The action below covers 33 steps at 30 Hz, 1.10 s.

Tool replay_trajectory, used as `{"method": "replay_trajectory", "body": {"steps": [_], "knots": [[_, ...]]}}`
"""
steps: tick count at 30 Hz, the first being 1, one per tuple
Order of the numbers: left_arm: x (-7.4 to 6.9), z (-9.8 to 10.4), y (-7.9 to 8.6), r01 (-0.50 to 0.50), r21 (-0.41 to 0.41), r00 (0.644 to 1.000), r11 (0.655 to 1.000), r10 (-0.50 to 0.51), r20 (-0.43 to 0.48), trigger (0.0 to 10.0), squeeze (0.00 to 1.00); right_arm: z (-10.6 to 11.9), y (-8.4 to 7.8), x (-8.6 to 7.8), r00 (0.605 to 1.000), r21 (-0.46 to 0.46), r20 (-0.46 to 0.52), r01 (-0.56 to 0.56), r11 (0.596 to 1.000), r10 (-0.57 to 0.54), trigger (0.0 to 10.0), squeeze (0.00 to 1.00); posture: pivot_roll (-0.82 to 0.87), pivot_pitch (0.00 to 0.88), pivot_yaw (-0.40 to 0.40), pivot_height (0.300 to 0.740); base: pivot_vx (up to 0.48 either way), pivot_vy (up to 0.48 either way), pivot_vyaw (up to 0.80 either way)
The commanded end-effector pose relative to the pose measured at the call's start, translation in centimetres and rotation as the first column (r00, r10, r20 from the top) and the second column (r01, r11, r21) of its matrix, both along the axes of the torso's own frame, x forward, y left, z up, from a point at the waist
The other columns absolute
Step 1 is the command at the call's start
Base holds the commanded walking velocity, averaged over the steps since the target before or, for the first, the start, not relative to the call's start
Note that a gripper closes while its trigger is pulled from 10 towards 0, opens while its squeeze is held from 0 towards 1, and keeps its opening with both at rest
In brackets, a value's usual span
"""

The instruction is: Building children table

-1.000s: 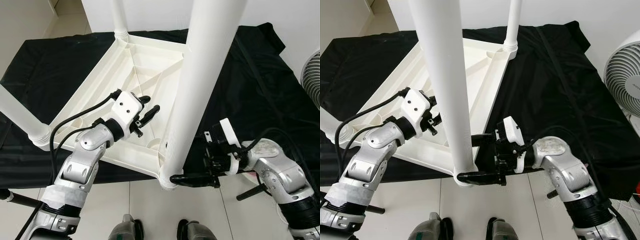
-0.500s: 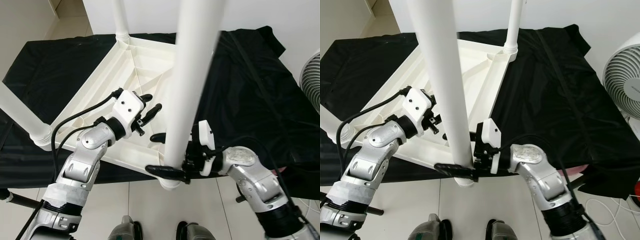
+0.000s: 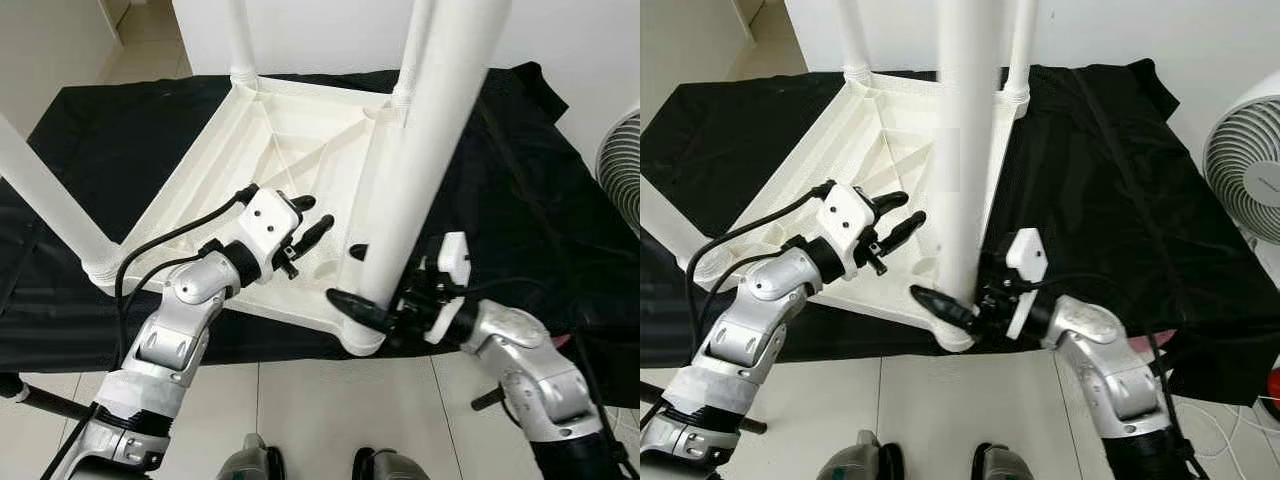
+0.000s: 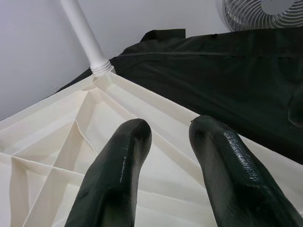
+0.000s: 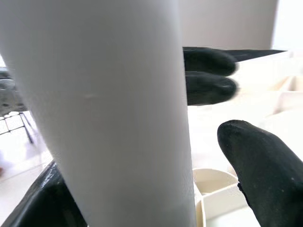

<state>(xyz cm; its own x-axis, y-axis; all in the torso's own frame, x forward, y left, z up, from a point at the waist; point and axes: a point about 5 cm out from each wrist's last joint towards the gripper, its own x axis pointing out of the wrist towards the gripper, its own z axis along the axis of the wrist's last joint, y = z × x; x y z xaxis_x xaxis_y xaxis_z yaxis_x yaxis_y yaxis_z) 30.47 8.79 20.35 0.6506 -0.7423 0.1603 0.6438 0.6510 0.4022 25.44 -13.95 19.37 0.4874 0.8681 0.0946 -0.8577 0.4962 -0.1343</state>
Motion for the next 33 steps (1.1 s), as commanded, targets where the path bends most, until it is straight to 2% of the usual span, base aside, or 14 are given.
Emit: {"method": "replay_trajectory", "body": {"steps": [1, 3, 10, 16, 19, 21, 26, 29, 33], "knots": [[0.0, -0.4, -0.1, 0.018, 0.019, 1.0, 1.0, -0.018, -0.008, 10.0, 0.0, 0.5, -1.5, 0.7, 0.997, 0.008, 0.02, 0.077, 0.997, -0.077, 10.0, 0.0, -0.07, 0.135, 0.065, 0.74, 0.0, 0.0, 0.0], [-0.1, -0.4, -0.3, 0.031, 0.024, 0.999, 0.999, -0.031, -0.01, 10.0, 0.0, 0.7, -2.5, 1.5, 0.989, 0.012, 0.03, 0.148, 0.989, -0.148, 10.0, 0.0, -0.07, 0.135, 0.065, 0.74, 0.0, 0.0, 0.0], [-0.5, -1.1, -0.6, 0.07, 0.057, 0.997, 0.996, -0.069, -0.036, 10.0, 0.0, 0.7, -3.4, 2.9, 0.966, 0.039, 0.037, 0.256, 0.966, -0.257, 10.0, 0.0, -0.08, 0.131, 0.064, 0.74, 0.0, 0.0, 0.0], [-0.8, -1.6, -0.8, 0.091, 0.076, 0.995, 0.993, -0.087, -0.054, 10.0, 0.0, 0.7, -3.2, 2.9, 0.967, 0.04, 0.028, 0.251, 0.967, -0.252, 10.0, 0.0, -0.08, 0.127, 0.061, 0.74, 0.0, 0.0, 0.0], [-1.3, -2.3, -1.0, 0.137, 0.087, 0.987, 0.987, -0.128, -0.1, 10.0, 0.0, 0.5, -2.8, 2.6, 0.977, 0.038, 0.02, 0.213, 0.976, -0.214, 10.0, 0.0, -0.08, 0.121, 0.063, 0.74, 0.0, 0.0, 0.0], [-2.1, -3.1, -1.3, 0.219, 0.105, 0.966, 0.97, -0.2, -0.162, 10.0, 0.0, 0.4, -2.7, 2.5, 0.978, 0.033, 0.02, 0.205, 0.978, -0.206, 10.0, 0.0, -0.09, 0.119, 0.066, 0.74, 0.0, 0.0, 0.0], [-3.3, -4.6, -1.7, 0.314, 0.151, 0.929, 0.937, -0.271, -0.252, 10.0, 0.0, 0.2, -2.8, 2.6, 0.978, 0.028, 0.02, 0.208, 0.978, -0.208, 10.0, 0.0, -0.09, 0.116, 0.068, 0.74, 0.0, 0.0, 0.0], [-3.6, -5.1, -1.7, 0.338, 0.169, 0.918, 0.926, -0.284, -0.276, 10.0, 0.0, 0.2, -2.8, 2.7, 0.977, 0.028, 0.022, 0.21, 0.977, -0.211, 10.0, 0.0, -0.09, 0.112, 0.07, 0.74, 0.0, 0.0, 0.0], [-3.6, -5.5, -1.7, 0.334, 0.203, 0.923, 0.921, -0.275, -0.271, 10.0, 0.0, 0.1, -2.8, 2.7, 0.977, 0.027, 0.025, 0.211, 0.977, -0.212, 10.0, 0.0, -0.09, 0.109, 0.073, 0.74, 0.0, 0.0, 0.0]]}}
